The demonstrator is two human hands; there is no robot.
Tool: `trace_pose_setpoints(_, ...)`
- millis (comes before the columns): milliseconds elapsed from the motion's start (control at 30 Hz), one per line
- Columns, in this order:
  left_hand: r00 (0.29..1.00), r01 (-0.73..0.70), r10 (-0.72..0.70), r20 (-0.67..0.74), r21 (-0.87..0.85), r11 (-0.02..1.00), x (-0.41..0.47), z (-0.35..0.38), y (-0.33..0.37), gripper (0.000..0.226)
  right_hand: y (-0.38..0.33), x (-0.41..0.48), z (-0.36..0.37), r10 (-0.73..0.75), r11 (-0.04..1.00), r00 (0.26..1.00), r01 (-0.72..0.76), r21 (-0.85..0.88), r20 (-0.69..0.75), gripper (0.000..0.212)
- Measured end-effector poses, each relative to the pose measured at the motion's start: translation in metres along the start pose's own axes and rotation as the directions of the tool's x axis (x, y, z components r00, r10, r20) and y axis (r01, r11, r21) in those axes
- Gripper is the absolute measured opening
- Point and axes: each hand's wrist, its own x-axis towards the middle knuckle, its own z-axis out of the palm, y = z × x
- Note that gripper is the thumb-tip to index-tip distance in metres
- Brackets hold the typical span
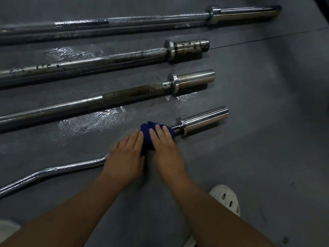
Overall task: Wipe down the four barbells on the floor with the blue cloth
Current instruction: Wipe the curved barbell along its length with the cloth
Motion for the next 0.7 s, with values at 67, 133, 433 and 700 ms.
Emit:
trace_pose_setpoints(67,1.000,-0.001,0.001,0.004,-0.004,1.000,-0.002,-0.001,0.001,0.076,0.018,0.000,-0.005,0.119,0.993,0.993,-0.119,-0.007,-0.007,0.072)
trace_pose_setpoints(133,1.000,0.004,-0.004,-0.006,-0.007,1.000,-0.003,-0.001,0.000,0.074,0.001,0.003,-0.003,0.286,0.958,0.956,-0.284,0.036,-0.060,0.073)
trace_pose_setpoints(433,1.000,0.022,-0.022,-0.017,-0.007,1.000,-0.014,-0.001,-0.009,0.077,-0.003,0.000,0.004,0.284,0.959,0.955,-0.282,0.038,-0.088,0.072)
trace_pose_setpoints(700,0.999,0.028,-0.028,-0.018,-0.005,1.000,-0.018,-0.003,-0.006,0.079,-0.001,0.001,-0.003,0.259,0.965,0.965,-0.260,-0.030,-0.040,0.077)
